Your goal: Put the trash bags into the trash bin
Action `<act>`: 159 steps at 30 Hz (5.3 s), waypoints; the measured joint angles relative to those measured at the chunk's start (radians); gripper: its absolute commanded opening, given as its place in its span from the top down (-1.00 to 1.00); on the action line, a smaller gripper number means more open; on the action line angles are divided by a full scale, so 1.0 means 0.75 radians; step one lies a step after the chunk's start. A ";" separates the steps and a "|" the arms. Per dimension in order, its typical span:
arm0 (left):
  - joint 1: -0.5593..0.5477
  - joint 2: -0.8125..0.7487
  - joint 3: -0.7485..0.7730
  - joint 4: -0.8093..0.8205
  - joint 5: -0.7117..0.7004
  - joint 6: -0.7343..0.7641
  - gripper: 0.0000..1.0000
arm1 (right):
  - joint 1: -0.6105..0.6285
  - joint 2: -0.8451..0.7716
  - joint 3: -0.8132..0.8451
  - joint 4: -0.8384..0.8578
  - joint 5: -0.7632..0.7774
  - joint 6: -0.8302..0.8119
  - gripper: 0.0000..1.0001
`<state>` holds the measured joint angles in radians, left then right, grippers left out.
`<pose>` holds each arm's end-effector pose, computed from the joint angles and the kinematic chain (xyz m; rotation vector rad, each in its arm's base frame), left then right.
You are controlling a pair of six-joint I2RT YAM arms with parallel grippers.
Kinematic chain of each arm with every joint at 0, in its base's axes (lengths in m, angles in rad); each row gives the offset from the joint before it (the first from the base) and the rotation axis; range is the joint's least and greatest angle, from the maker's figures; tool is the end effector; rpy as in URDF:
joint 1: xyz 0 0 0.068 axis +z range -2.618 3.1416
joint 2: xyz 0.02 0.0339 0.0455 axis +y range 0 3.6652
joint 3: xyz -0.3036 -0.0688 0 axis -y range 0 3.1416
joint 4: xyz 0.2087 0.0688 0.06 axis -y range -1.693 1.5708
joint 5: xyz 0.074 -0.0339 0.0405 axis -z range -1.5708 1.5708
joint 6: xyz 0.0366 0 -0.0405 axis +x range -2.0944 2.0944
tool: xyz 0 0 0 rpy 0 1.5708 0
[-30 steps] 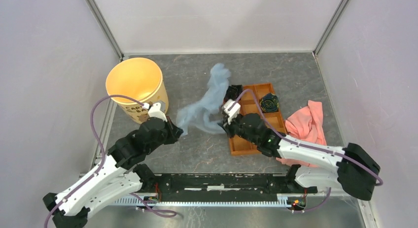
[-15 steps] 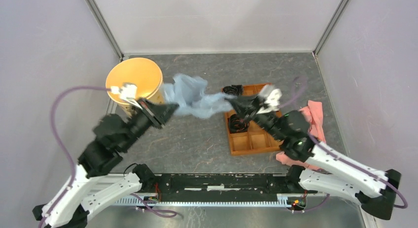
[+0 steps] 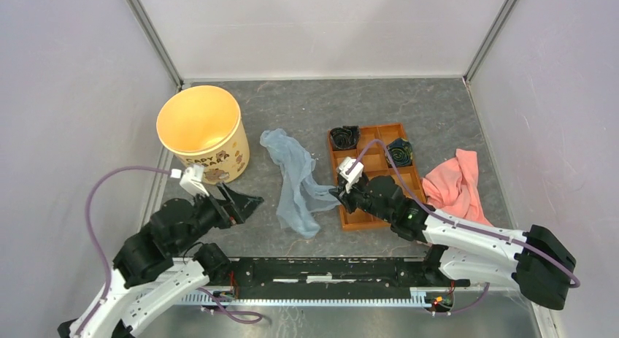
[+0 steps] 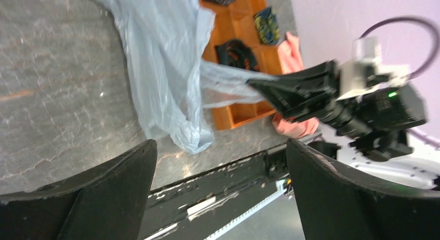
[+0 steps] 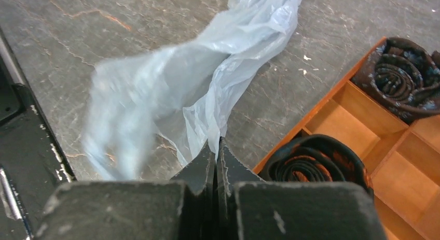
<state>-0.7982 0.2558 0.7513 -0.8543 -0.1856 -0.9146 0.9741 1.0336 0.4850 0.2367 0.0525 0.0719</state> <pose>-0.0061 0.0159 0.3037 -0.2503 2.0317 -0.9449 0.1023 0.1472 0.2828 -0.8111 1.7594 0.6605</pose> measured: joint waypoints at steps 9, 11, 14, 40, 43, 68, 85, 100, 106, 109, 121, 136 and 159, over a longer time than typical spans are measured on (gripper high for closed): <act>0.000 0.643 0.398 0.002 0.028 0.225 -0.96 | 0.000 0.019 0.045 -0.048 -0.112 0.086 0.94; -0.002 0.803 0.388 0.048 0.052 0.269 -0.90 | 0.000 0.016 0.049 -0.049 -0.110 0.121 0.93; -0.027 0.940 0.302 0.122 0.038 0.278 -0.77 | 0.000 -0.006 0.049 -0.048 -0.103 0.171 0.93; -0.113 1.101 -0.015 0.478 -0.215 0.217 0.96 | 0.000 -0.049 0.037 -0.088 -0.070 0.219 0.64; -0.113 0.931 -0.094 0.471 -0.217 0.214 0.96 | 0.000 -0.044 0.034 -0.167 -0.068 0.202 0.37; -0.113 0.400 -0.349 0.462 -0.144 0.154 0.95 | 0.130 0.504 0.384 -0.359 0.021 -0.080 0.44; 0.091 1.688 1.352 0.156 -0.226 0.588 0.96 | -0.467 0.874 1.593 -0.687 0.033 0.061 0.99; 0.143 1.032 0.358 0.492 -0.224 0.614 0.96 | -0.237 0.343 0.498 0.105 -0.096 -0.035 0.99; 0.155 1.089 0.317 0.205 -0.130 0.605 0.96 | -0.236 0.432 0.446 -0.327 -0.124 0.015 0.99; 0.163 1.238 0.901 0.207 -0.064 0.664 0.96 | -0.236 0.457 0.932 -0.415 -0.107 -0.043 0.99; 0.161 0.711 0.611 0.763 0.065 0.644 0.96 | -0.185 -0.100 0.627 0.363 -0.247 0.048 0.99; 0.166 1.105 1.152 0.521 0.183 0.607 0.96 | -0.144 0.302 1.152 -0.068 -0.282 0.056 0.99; 0.166 0.758 0.679 0.437 -0.009 0.498 0.96 | -0.105 0.053 0.694 0.087 -0.244 0.086 0.99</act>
<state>-0.6735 0.8246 1.2602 -0.5262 -0.1921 -0.5407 0.8951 1.0733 1.0054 0.3023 -0.1303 0.1368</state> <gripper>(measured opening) 0.032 0.007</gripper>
